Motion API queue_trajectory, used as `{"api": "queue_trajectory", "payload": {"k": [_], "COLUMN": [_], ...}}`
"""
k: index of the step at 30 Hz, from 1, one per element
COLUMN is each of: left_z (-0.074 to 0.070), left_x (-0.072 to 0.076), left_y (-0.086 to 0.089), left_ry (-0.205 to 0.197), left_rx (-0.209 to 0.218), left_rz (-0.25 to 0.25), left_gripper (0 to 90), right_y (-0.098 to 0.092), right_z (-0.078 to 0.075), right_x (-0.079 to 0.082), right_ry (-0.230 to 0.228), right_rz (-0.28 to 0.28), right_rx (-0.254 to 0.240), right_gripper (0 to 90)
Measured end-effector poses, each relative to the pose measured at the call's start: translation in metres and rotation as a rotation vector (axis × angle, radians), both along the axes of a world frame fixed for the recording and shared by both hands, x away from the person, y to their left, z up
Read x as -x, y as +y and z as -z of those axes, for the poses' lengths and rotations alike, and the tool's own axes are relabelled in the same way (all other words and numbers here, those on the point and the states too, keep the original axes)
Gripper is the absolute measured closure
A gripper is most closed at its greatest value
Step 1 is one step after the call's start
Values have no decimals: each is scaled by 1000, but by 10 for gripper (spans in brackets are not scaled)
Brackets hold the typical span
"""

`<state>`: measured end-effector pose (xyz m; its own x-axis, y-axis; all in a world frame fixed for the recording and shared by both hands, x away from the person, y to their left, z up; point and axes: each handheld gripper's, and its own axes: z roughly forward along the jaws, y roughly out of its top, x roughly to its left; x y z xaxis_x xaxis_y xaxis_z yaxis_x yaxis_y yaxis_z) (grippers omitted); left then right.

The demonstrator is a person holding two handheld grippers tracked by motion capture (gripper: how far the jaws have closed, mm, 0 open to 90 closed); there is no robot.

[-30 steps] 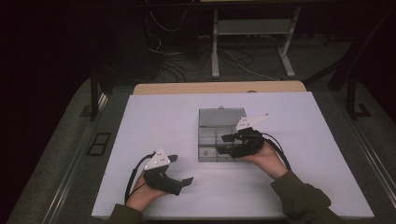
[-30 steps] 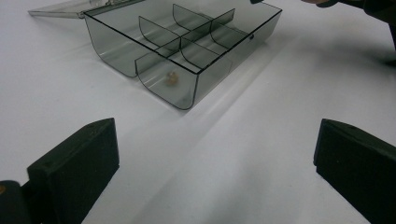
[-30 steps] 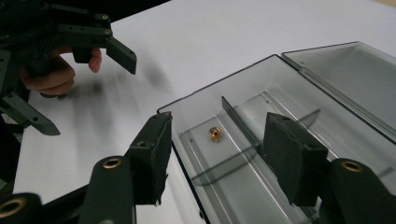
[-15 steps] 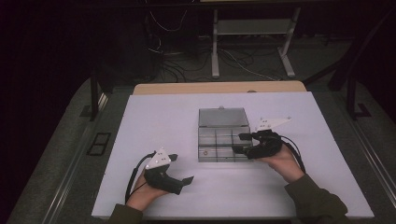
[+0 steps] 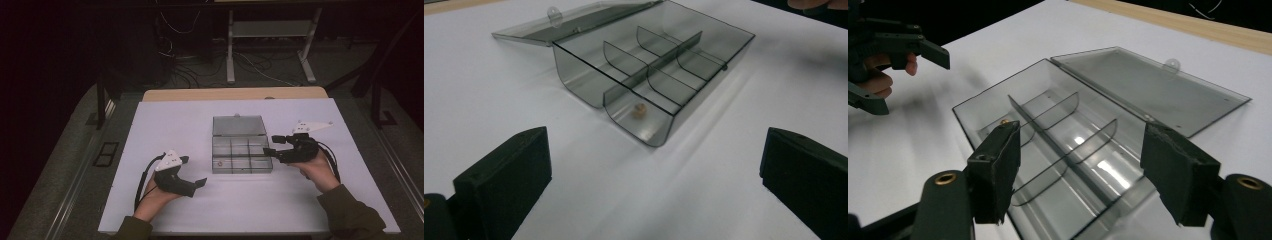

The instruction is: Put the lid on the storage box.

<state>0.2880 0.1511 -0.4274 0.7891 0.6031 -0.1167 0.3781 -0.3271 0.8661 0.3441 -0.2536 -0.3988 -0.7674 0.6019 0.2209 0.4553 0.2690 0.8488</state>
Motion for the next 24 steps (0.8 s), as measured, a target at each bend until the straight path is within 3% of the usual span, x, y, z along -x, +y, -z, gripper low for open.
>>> {"api": "queue_trajectory", "payload": {"k": [8,16,24], "left_z": [-3,-5,-11], "left_x": [-16,-39,-64], "left_y": [-1,-3,-8], "left_ry": [4,15,31], "left_rx": [-6,-14,-28], "left_rz": [-28,-54,-101], "left_gripper": [0,0,76], "right_y": [-10,-11,-7], "right_z": [2,-2,-4], "right_x": [-11,-23,-35], "right_ry": [-1,-39,-47], "right_rz": [36,75,94], "right_rx": [6,16,27], "right_gripper": [320,346,441]}}
